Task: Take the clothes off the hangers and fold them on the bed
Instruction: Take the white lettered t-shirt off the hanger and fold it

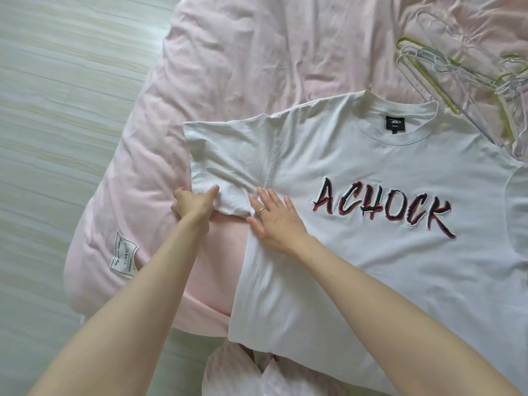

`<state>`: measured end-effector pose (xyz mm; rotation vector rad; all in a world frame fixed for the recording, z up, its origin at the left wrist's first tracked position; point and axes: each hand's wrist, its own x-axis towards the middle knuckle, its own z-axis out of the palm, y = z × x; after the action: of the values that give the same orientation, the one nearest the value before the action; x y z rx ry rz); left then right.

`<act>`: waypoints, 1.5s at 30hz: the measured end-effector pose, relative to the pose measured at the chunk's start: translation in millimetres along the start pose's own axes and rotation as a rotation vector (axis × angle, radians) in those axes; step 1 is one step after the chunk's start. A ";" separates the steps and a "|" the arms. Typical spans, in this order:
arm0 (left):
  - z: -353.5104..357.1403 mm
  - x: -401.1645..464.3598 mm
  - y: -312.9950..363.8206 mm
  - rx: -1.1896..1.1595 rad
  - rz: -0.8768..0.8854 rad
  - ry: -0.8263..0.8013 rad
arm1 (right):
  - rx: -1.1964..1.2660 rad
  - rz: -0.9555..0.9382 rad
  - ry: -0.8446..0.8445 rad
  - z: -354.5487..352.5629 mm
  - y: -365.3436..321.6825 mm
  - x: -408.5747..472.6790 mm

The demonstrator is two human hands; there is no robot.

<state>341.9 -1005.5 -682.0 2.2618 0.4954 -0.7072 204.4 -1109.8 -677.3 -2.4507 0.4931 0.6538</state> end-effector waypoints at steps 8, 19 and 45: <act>-14.4 -28.4 35.7 -0.316 0.161 -0.227 | 1.003 0.192 0.135 -30.2 30.4 -6.9; 62.7 -131.0 18.4 0.909 1.033 -0.664 | 1.792 0.673 0.398 -81.4 133.4 -54.2; 38.2 -50.8 -9.5 0.411 0.429 -0.631 | 0.196 0.245 0.388 -119.3 73.2 142.3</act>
<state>284.4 -1033.8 -678.7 2.2192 -0.4600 -1.3001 326.9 -1266.1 -697.9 -2.3507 0.9730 0.2035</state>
